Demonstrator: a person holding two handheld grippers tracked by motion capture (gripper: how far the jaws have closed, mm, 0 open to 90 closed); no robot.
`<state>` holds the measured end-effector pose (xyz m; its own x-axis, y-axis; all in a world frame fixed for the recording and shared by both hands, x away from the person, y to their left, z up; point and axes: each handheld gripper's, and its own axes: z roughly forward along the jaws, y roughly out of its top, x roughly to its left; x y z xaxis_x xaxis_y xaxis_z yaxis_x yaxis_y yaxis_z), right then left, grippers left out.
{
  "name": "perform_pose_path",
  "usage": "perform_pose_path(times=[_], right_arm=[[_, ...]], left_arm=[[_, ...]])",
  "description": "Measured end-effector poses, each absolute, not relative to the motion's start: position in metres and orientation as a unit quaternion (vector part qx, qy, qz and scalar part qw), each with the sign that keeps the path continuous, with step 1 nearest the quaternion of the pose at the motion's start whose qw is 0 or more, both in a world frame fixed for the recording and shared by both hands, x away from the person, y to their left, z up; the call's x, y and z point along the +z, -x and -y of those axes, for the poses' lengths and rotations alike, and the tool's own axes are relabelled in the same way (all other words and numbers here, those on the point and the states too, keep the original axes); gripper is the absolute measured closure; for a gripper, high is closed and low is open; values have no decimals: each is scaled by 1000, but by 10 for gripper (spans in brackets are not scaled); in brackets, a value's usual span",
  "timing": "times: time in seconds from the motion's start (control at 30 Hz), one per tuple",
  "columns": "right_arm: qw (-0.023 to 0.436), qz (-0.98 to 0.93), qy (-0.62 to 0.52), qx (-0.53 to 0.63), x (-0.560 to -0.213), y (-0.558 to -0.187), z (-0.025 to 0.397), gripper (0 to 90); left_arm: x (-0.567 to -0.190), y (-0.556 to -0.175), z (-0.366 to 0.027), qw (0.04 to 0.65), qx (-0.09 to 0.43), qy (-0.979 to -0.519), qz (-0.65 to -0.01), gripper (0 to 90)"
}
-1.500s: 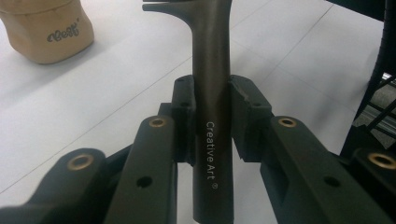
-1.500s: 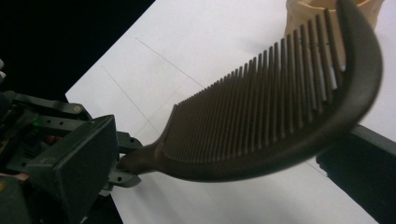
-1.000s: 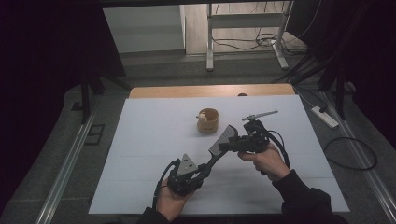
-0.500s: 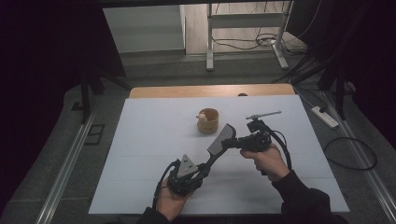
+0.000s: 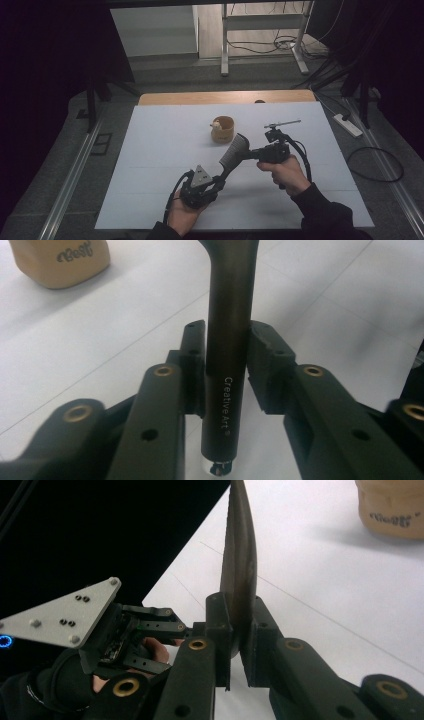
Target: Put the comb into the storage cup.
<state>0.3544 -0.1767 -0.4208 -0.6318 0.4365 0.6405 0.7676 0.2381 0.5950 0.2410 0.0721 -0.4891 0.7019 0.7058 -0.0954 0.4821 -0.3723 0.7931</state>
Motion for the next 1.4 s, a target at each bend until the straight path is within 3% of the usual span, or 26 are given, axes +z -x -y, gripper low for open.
perform_pose_path(times=[0.3,0.67,0.97,1.13,1.4], right_arm=[[142,781,369,-483,-416,-349,176,836],[105,789,359,-488,-412,-346,180,835],[75,791,356,-492,-409,-346,184,836],[67,789,358,-495,-407,-347,187,835],[59,788,357,-499,-404,-349,192,836]], left_arm=[[-485,-243,-77,427,122,-811,-381,467],[-485,-244,-80,423,91,-827,-359,228],[-484,-246,-89,416,55,-835,-355,149],[-481,-243,-93,408,77,-840,-351,77],[-478,-240,-107,409,66,-837,-358,33]])
